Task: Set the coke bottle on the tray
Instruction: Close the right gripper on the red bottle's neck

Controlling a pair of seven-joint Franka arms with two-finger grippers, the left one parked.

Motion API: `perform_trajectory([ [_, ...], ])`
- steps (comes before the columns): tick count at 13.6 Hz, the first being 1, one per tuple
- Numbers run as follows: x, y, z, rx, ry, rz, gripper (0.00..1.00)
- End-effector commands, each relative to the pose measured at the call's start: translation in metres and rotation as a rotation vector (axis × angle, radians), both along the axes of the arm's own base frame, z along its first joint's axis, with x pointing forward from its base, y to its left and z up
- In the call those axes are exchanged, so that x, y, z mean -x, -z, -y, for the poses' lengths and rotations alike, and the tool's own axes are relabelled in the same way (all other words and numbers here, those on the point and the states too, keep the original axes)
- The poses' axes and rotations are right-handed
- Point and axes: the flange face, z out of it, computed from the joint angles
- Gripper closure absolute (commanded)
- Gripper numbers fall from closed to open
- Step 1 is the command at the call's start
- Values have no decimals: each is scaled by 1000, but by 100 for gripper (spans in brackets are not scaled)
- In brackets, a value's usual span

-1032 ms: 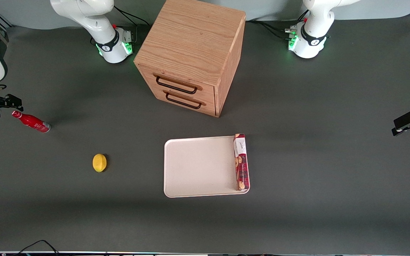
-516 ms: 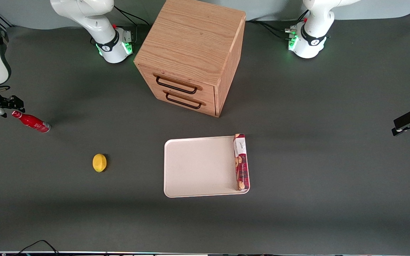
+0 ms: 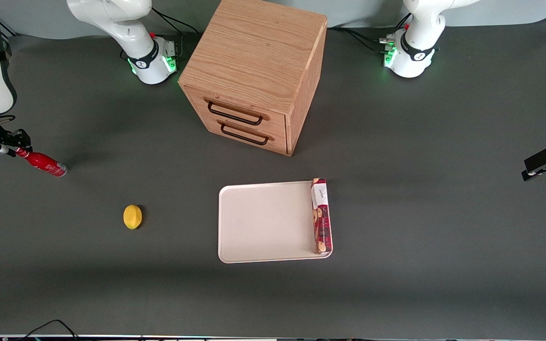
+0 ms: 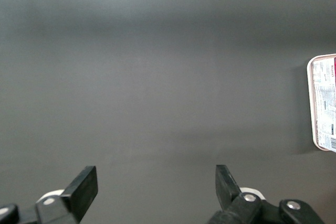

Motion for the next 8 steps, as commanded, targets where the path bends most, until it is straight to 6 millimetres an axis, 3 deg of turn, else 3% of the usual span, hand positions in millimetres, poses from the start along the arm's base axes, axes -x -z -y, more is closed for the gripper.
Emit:
perform_trajectory([
  [1,-1,0,-1,-11,-18,19,77],
  [2,-3,0,-2,-10,-21,19,85],
  [6,-12,-8,-9,-8,-33,26,90],
  [8,-25,-29,-8,-8,-32,30,90],
])
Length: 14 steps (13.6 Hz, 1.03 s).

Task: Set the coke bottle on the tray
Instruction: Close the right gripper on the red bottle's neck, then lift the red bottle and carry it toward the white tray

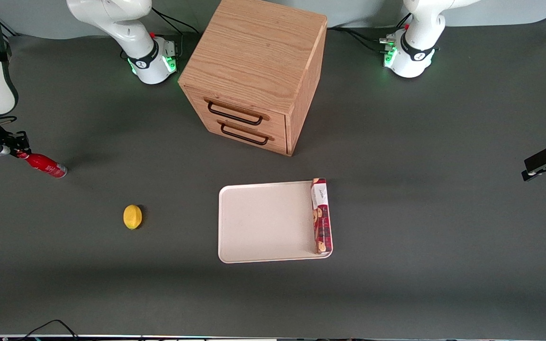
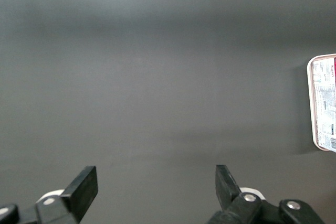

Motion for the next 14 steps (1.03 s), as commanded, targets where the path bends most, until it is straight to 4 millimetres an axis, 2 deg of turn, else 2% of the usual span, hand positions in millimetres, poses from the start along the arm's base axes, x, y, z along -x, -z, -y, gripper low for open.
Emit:
perform_trajectory([
  [1,-26,-46,-1,-24,-15,4,90],
  [3,-51,-104,-12,-46,-43,-28,91],
  [5,-74,-163,-32,-47,-68,-32,92],
  [6,-82,-193,-46,-47,-78,-29,92],
  [8,-102,-254,-89,-41,-101,-1,93],
  [9,-113,-277,-126,-45,-107,8,93],
  [11,-129,-305,-207,-58,-47,29,93],
  [13,-144,-320,-302,-94,17,47,94],
  [14,-150,-317,-340,-141,102,42,94],
])
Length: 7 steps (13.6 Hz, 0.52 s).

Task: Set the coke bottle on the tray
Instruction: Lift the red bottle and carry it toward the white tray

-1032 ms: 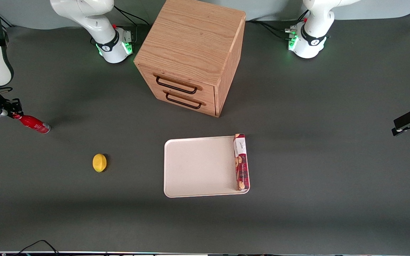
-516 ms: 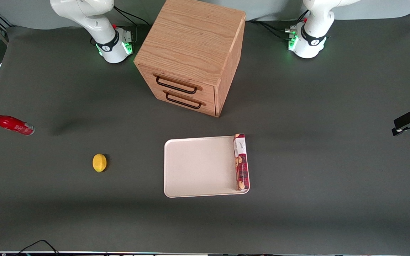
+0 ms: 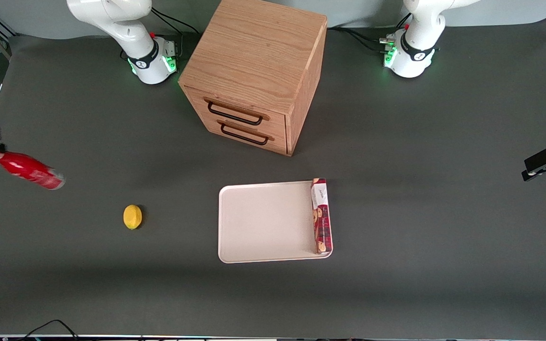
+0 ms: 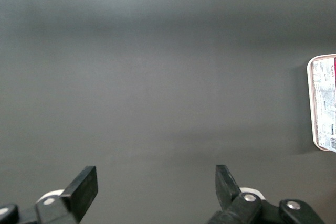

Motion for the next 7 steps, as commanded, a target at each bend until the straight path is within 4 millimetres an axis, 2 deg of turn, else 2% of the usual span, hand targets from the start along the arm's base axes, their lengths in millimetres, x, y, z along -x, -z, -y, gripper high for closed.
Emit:
perform_trajectory([
  [1,-24,9,-85,-101,192,-36,94],
  [3,-38,40,-156,-129,286,-84,94],
  [5,-52,68,-201,-138,392,-52,94],
  [7,-60,113,-248,-110,466,-66,94],
])
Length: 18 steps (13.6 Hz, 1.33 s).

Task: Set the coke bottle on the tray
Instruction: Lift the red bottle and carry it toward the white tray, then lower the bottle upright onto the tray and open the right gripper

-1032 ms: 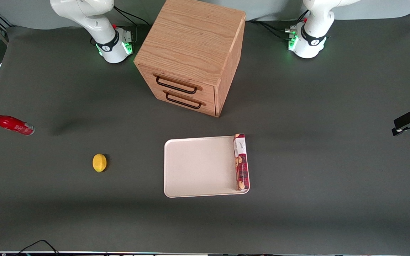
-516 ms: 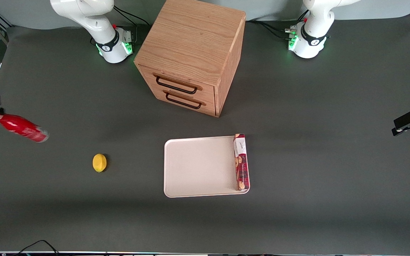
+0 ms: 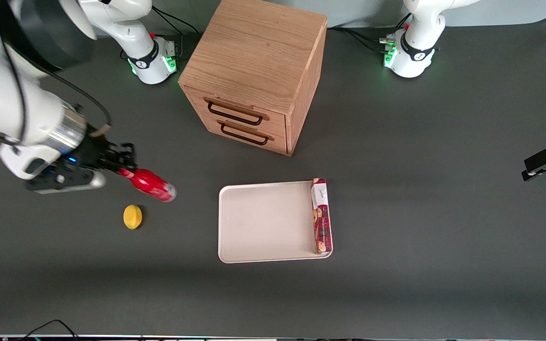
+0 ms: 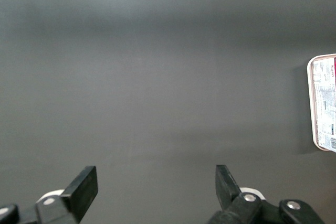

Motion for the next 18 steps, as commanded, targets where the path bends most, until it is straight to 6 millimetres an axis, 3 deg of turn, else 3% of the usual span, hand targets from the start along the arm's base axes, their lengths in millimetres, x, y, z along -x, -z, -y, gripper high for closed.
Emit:
perform_trajectory([
  [1,-19,45,-51,16,136,-7,94],
  [2,-19,68,-75,24,160,-5,94],
  [6,-31,151,-107,56,232,-38,94],
  [9,-27,198,-125,89,268,-88,94],
  [11,-24,211,-132,107,280,-90,92],
  [12,-24,214,-137,105,288,-86,81],
  [13,-23,215,-139,108,285,-79,31],
  [14,-25,211,-138,103,283,-73,0],
  [16,-27,193,-134,102,281,-48,0],
  [18,-32,141,-116,102,298,16,0],
])
